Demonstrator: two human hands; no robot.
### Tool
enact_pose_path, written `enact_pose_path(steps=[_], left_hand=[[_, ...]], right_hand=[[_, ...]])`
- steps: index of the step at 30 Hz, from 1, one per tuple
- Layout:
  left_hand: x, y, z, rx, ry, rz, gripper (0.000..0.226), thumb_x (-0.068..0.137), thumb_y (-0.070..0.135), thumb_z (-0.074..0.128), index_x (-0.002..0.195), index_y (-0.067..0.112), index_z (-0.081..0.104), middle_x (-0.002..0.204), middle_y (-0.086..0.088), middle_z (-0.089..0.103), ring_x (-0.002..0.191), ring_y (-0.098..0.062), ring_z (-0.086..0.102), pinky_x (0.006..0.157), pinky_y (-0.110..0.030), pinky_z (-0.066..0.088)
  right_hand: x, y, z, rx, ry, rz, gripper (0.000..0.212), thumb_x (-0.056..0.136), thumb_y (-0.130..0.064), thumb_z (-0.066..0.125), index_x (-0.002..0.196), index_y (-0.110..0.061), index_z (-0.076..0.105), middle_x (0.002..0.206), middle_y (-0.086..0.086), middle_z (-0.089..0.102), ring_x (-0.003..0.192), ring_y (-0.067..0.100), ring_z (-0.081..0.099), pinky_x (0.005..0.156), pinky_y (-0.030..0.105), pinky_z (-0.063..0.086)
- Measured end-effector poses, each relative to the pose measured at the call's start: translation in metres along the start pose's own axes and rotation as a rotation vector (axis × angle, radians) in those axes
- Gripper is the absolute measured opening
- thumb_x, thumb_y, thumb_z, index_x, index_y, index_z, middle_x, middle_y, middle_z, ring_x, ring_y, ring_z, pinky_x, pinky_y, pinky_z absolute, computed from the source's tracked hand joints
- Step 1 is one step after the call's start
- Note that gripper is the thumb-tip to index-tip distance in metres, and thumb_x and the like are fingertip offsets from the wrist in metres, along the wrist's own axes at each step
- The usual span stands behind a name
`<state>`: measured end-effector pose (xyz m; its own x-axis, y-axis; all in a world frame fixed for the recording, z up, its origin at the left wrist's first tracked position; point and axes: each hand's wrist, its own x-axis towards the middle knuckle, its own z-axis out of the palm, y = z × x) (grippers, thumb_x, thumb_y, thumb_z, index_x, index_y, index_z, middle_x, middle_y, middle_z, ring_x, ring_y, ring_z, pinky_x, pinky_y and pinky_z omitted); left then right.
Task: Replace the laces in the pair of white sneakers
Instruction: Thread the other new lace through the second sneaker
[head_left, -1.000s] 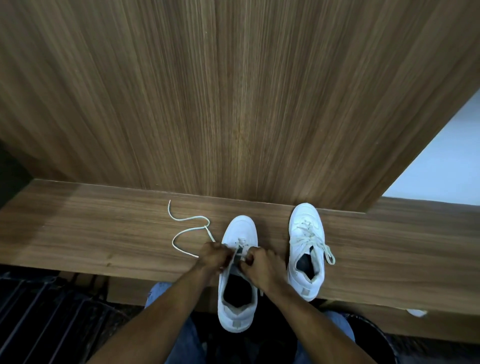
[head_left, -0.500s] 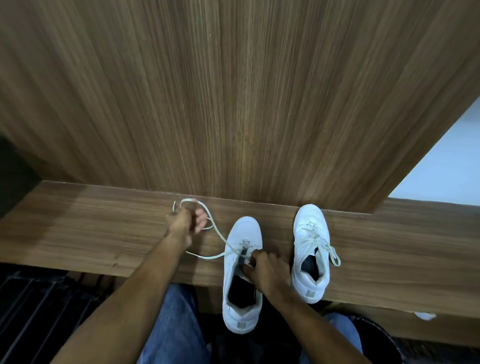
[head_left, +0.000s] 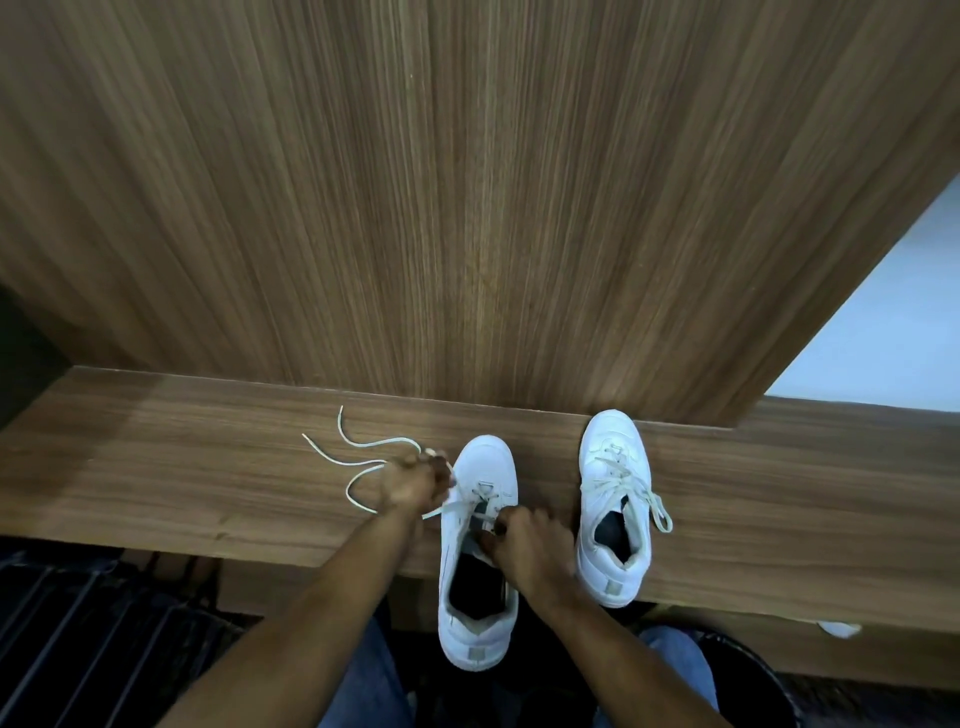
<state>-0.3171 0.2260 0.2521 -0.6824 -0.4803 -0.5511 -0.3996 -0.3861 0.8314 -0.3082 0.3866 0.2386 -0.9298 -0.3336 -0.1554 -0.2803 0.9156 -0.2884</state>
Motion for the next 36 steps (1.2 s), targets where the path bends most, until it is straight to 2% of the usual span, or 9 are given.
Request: enact_pose_path(steps=[3, 9, 11, 12, 15, 22, 27, 32, 36], left_hand=[[0.007, 0.037, -0.014, -0.244, 0.106, 0.098, 0.019, 0.094, 0.002, 0.054, 0.076, 0.011, 0.055, 0.052, -0.003, 0.059, 0.037, -0.007, 0.057, 0.035, -0.015, 0.043], [0.026, 0.013, -0.036, -0.111, 0.2, 0.025, 0.017, 0.093, 0.007, 0.055, 0.076, 0.008, 0.054, 0.058, -0.008, 0.054, 0.032, -0.009, 0.051, 0.034, -0.018, 0.04], [0.028, -0.004, -0.041, 0.078, 0.307, 0.047, 0.014, 0.085, 0.009, 0.066, 0.075, 0.004, 0.058, 0.062, -0.011, 0.063, 0.046, -0.016, 0.06, 0.044, -0.023, 0.047], [0.026, -0.01, -0.042, 0.197, 0.354, 0.074, 0.017, 0.079, 0.013, 0.073, 0.087, 0.002, 0.062, 0.08, -0.014, 0.069, 0.068, -0.021, 0.067, 0.059, -0.028, 0.052], [0.015, -0.024, -0.038, 0.625, 0.383, 0.154, 0.079, 0.074, 0.029, 0.078, 0.139, 0.01, 0.038, 0.129, -0.019, 0.047, 0.119, -0.038, 0.05, 0.095, -0.041, 0.044], [0.006, -0.03, -0.014, 1.437, -0.054, 0.42, 0.034, 0.086, 0.052, 0.056, 0.117, 0.04, 0.065, 0.146, -0.002, 0.032, 0.144, -0.026, 0.014, 0.115, -0.046, 0.014], [0.004, -0.024, -0.009, 1.563, -0.041, 0.5, 0.035, 0.086, 0.042, 0.052, 0.114, 0.027, 0.066, 0.136, -0.001, 0.037, 0.139, -0.023, 0.022, 0.115, -0.048, 0.014], [0.003, 0.021, -0.006, 1.277, -0.052, 0.489, 0.021, 0.086, 0.044, 0.055, 0.089, 0.03, 0.07, 0.119, 0.004, 0.043, 0.126, -0.018, 0.032, 0.115, -0.044, 0.013], [-0.004, 0.06, 0.005, 0.998, -0.261, 0.474, 0.027, 0.082, 0.037, 0.063, 0.072, 0.013, 0.071, 0.091, -0.005, 0.069, 0.093, -0.021, 0.063, 0.093, -0.036, 0.047]], right_hand=[[0.001, 0.001, 0.001, 0.013, -0.003, 0.021, 0.051, 0.083, -0.066, 0.052, 0.103, -0.022, 0.068, 0.105, 0.003, 0.07, 0.1, 0.027, 0.064, 0.076, 0.033, 0.048], [0.002, -0.001, 0.003, 0.058, -0.006, 0.035, 0.051, 0.081, -0.066, 0.052, 0.09, -0.018, 0.067, 0.097, 0.003, 0.071, 0.096, 0.026, 0.065, 0.07, 0.031, 0.045], [0.002, 0.0, 0.002, 0.08, -0.008, 0.041, 0.049, 0.08, -0.064, 0.053, 0.087, -0.017, 0.068, 0.094, 0.002, 0.071, 0.094, 0.026, 0.065, 0.069, 0.03, 0.044], [0.002, 0.001, 0.003, 0.096, -0.013, 0.049, 0.048, 0.08, -0.062, 0.054, 0.087, -0.018, 0.068, 0.093, 0.002, 0.071, 0.094, 0.026, 0.065, 0.07, 0.03, 0.046], [0.002, 0.003, 0.003, 0.165, -0.029, 0.08, 0.043, 0.079, -0.06, 0.057, 0.087, -0.019, 0.068, 0.092, 0.0, 0.072, 0.093, 0.026, 0.066, 0.075, 0.032, 0.05], [0.004, 0.005, 0.001, 0.241, -0.063, 0.116, 0.033, 0.078, -0.052, 0.061, 0.084, -0.021, 0.07, 0.091, -0.003, 0.073, 0.093, 0.023, 0.067, 0.075, 0.03, 0.051], [0.004, 0.007, 0.0, 0.27, -0.081, 0.141, 0.036, 0.077, -0.057, 0.062, 0.089, -0.024, 0.071, 0.096, -0.004, 0.073, 0.095, 0.022, 0.067, 0.077, 0.031, 0.052], [0.012, 0.008, -0.008, 0.37, -0.134, 0.146, 0.031, 0.072, -0.05, 0.067, 0.092, -0.027, 0.068, 0.098, -0.005, 0.071, 0.096, 0.019, 0.066, 0.077, 0.027, 0.049], [0.031, -0.003, -0.03, 0.63, -0.087, 0.028, 0.027, 0.08, -0.014, 0.071, 0.106, -0.019, 0.067, 0.078, -0.006, 0.065, 0.072, 0.013, 0.062, 0.071, 0.029, 0.051]])
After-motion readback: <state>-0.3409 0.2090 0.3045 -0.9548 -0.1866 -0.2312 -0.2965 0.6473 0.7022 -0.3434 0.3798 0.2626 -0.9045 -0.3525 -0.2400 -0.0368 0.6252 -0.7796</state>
